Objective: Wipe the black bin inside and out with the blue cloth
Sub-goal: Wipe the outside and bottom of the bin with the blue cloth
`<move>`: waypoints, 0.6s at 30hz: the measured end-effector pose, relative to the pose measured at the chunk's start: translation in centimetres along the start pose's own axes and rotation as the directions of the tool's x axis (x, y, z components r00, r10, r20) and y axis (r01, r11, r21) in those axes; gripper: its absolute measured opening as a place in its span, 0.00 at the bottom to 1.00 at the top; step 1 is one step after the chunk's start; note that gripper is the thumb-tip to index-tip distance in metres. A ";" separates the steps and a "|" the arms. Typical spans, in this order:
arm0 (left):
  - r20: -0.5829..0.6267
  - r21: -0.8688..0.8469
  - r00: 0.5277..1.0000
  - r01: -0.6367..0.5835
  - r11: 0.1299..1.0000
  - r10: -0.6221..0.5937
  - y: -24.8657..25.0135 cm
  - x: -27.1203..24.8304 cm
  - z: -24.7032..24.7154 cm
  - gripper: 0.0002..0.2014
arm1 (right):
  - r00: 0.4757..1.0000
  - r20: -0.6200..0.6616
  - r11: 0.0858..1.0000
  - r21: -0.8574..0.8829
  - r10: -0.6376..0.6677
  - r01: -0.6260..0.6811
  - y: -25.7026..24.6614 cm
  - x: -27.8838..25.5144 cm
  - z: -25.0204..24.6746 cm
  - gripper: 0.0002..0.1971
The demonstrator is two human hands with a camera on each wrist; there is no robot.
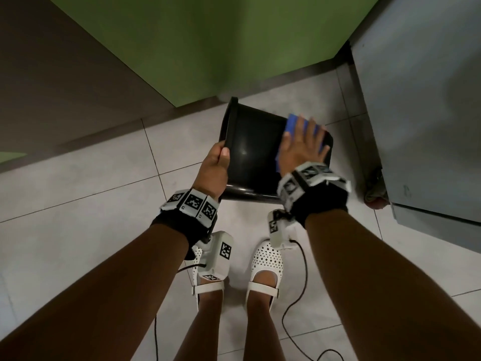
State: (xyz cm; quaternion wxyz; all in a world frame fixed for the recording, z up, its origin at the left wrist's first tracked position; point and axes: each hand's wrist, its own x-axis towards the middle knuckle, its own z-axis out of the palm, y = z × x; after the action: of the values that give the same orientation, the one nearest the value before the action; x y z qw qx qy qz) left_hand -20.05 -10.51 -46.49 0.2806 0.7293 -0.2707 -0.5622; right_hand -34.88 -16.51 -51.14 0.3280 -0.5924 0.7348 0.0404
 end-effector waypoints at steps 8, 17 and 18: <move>0.192 -0.298 0.951 0.291 0.909 -0.241 2.8 1.8 -0.5 0.17 | 0.983 -0.169 0.996 0.048 0.076 -0.069 3.3 -1.3 1.5 0.28; 0.232 -0.253 0.820 0.571 0.781 -0.524 6.0 9.0 -0.7 0.29 | 0.953 -0.303 0.983 0.173 -0.010 0.066 4.7 -4.1 3.2 0.34; 0.207 -0.204 0.815 0.577 0.791 -0.542 6.2 9.3 -0.4 0.22 | 0.950 -0.310 0.982 0.168 -0.026 0.081 4.9 -4.4 3.3 0.33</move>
State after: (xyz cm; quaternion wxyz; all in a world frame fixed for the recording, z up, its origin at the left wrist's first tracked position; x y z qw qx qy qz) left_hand -18.11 -21.37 -48.19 0.1739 0.6935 0.0143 -0.6990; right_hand -37.48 -9.90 -53.05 0.2628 -0.5794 0.7610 -0.1269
